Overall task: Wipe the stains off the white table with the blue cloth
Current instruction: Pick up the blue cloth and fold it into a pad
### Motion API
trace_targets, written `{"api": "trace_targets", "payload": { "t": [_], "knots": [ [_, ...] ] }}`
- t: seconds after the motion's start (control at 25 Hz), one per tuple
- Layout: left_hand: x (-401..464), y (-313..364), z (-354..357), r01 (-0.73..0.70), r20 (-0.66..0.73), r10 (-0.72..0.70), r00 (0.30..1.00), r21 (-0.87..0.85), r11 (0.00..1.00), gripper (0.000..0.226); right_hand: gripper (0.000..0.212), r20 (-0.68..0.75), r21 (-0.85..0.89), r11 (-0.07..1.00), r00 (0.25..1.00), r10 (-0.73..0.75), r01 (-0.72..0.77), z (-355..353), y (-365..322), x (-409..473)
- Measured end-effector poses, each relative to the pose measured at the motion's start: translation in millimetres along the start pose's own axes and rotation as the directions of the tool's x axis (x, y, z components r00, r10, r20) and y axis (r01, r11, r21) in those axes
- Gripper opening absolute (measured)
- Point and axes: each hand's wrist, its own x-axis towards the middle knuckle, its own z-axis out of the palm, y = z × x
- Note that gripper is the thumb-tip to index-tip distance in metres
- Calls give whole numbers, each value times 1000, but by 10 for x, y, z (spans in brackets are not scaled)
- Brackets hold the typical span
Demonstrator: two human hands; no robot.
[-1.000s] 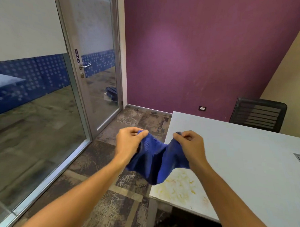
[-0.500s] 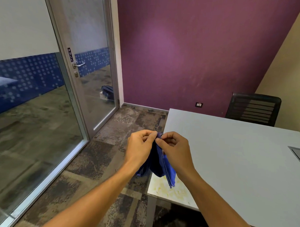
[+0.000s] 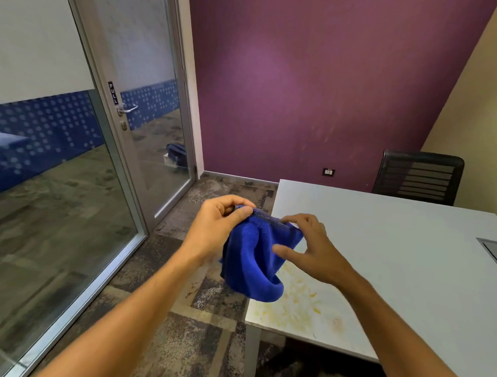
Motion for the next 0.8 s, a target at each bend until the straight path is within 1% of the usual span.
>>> {"api": "trace_targets", "payload": {
  "t": [0.04, 0.08, 0.16, 0.2, 0.24, 0.32, 0.4, 0.48, 0.52, 0.56, 0.6, 0.64, 0.68, 0.72, 0.8],
  "knots": [
    [12, 29, -56, -13, 29, 13, 999, -12, 1000, 15, 33, 82, -24, 1000, 997, 4, -2, -39, 62, 6],
    [28, 47, -105, -30, 47, 30, 998, 3, 1000, 15, 27, 98, -12, 1000, 995, -9, 10, -80, 107, 21],
    [60, 49, -196, -63, 26, 61, 998, 78, 995, 15, 12, 22, 32, 998, 999, -46, 45, -207, 118, 69],
    [79, 39, -239, -72, -4, 73, 997, 105, 992, 15, 8, -35, 48, 997, 998, -59, 61, -291, 99, 99],
    [97, 18, -278, -76, -37, 80, 996, 106, 992, 15, 8, -103, 63, 995, 992, -68, 74, -373, 72, 129],
    [122, -39, -322, -76, -98, 80, 992, 42, 996, 14, 11, -220, 121, 989, 974, -58, 86, -516, -26, 169],
    [139, -105, -324, -70, -154, 66, 986, -17, 997, 13, 20, -243, 226, 970, 969, -29, 86, -610, -155, 203],
    [157, -153, -325, -50, -187, 46, 981, -17, 999, 13, 27, -234, 342, 935, 972, -12, 94, -659, -270, 228],
    [165, -168, -334, -34, -171, 37, 985, 19, 999, 16, 30, -234, 393, 913, 972, -13, 107, -673, -312, 237],
    [173, -174, -341, -33, -125, 45, 991, 101, 994, 22, 34, -229, 434, 893, 973, -19, 119, -684, -349, 248],
    [173, -160, -323, -62, -48, 74, 996, 214, 975, 30, 37, -214, 458, 880, 976, -32, 129, -683, -386, 258],
    [166, -114, -268, -120, 52, 109, 993, 307, 944, 39, 40, -189, 462, 877, 981, -51, 134, -660, -427, 271],
    [165, -46, -177, -187, 150, 142, 978, 350, 918, 49, 42, -161, 449, 882, 984, -76, 142, -618, -465, 286],
    [178, 28, -60, -235, 224, 162, 961, 354, 905, 58, 43, -137, 426, 892, 985, -104, 154, -562, -501, 303],
    [224, 160, 179, -263, 298, 163, 941, 337, 904, 63, 42, -128, 384, 904, 981, -149, 187, -469, -553, 335]
  ]
}}
